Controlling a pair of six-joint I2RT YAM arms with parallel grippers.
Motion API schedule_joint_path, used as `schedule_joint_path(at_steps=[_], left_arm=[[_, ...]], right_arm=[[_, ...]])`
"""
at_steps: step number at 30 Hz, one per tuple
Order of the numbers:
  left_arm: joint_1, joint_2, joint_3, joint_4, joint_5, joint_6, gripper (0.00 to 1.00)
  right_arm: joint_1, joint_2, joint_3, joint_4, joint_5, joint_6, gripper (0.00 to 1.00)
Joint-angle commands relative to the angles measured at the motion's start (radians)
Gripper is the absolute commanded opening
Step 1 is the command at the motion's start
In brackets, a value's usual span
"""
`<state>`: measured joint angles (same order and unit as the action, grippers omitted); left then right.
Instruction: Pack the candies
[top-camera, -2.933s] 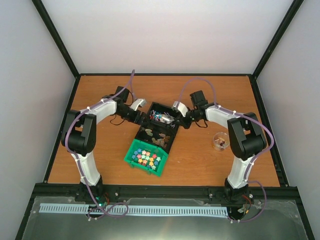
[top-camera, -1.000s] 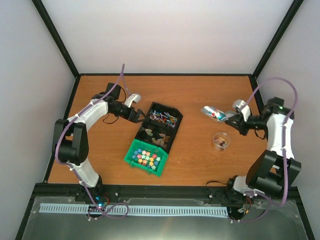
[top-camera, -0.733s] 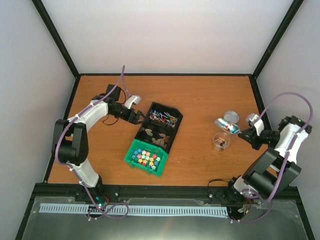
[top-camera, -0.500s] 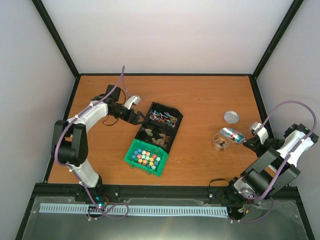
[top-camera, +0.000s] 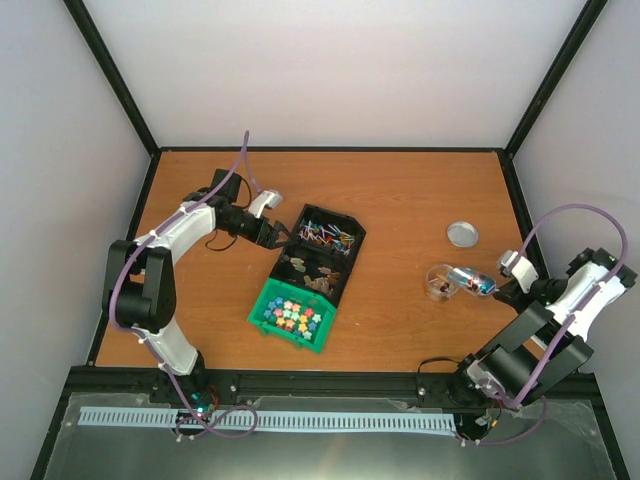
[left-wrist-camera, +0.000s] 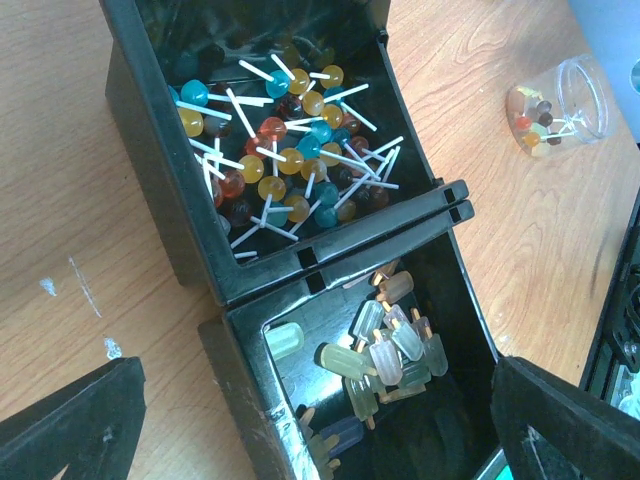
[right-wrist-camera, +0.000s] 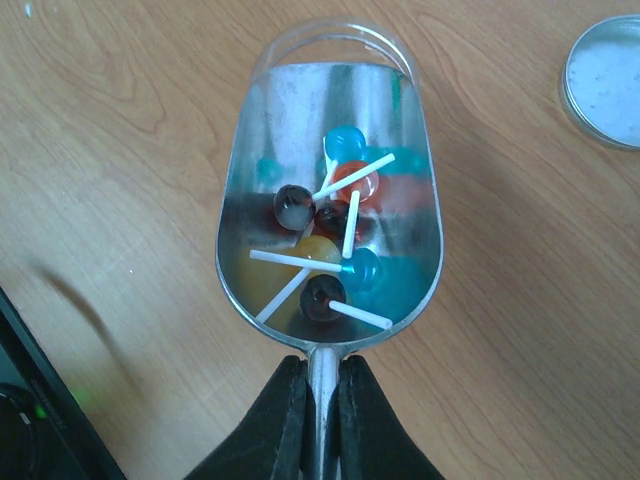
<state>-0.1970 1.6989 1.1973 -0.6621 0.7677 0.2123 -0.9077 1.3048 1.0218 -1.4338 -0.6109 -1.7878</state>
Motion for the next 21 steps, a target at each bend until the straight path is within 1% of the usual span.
schedule_joint_path(at_steps=[1,5,9,21], left_arm=[[0.005,0.002,0.025,0.019,0.018,0.007,0.96],[0.005,-0.001,0.023,0.019,0.017,0.008,0.96],[0.005,0.0,0.023,0.017,0.02,0.007,0.96],[0.005,0.001,0.022,0.021,0.023,0.005,0.96]], right_arm=[[0.048,-0.024,-0.009,0.064,0.057,0.057,0.03],[0.105,-0.038,-0.019,0.106,0.093,0.12,0.03],[0.13,-0.037,-0.014,0.127,0.117,0.155,0.03],[0.174,-0.06,0.003,0.136,0.202,0.172,0.03]])
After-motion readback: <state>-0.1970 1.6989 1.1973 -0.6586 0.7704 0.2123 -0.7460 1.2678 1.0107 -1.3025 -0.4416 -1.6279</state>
